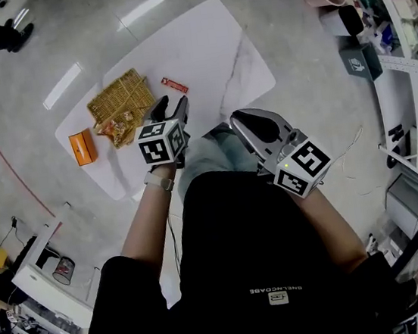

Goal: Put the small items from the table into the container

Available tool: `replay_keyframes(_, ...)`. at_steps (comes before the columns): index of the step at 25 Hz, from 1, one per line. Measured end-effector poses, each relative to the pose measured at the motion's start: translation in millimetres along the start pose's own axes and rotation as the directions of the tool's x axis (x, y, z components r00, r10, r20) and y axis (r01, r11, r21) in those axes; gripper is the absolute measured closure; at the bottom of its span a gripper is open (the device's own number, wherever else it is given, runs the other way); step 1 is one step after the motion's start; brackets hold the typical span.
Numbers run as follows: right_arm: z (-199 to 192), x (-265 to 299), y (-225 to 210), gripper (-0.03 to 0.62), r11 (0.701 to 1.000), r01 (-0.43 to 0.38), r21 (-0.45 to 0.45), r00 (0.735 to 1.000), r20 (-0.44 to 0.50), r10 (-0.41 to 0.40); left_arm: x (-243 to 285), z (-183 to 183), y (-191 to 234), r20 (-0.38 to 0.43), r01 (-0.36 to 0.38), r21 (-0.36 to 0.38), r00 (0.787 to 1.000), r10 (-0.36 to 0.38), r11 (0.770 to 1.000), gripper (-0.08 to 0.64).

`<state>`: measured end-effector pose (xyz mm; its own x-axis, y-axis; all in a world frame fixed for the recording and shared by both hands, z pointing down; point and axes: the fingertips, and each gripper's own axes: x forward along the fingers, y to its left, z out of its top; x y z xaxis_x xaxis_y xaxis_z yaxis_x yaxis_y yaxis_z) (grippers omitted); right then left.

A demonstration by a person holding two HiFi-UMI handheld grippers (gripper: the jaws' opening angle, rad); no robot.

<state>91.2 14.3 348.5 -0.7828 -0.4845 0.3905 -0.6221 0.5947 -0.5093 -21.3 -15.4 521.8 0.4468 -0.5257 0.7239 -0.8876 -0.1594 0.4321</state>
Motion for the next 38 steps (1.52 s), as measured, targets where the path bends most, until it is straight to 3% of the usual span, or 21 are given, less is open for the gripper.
replay_keyframes(11,-24.6,4.4,-17.9,0.578,0.999,0.021,0.026,0.999,-0.041,-0.020,64.5,-55.1,39.9,-0.138,-0.061,-0.005,0.989,0.059,0.998,0.351)
replay_keyframes(25,-47.5,18.5,-39.9,0.578,0.997,0.040,0.060,0.996,-0.078,-0.035,125.3,-82.8,71.9,-0.198,-0.096,-0.033,0.976,0.088,0.995,0.347)
replay_keyframes(32,-61.1,24.2,-54.9,0.578,0.994,0.064,0.092,0.994,-0.100,-0.055,162.9,-109.6,101.3,-0.248,-0.173,-0.097,0.958,0.145,0.980,0.347)
replay_keyframes(38,-76.4,26.6,-64.8,0.578,0.989,0.082,0.121,0.990,-0.122,-0.067,185.0,-130.1,120.2,-0.285,-0.222,-0.088,0.940,0.189,0.971,0.345)
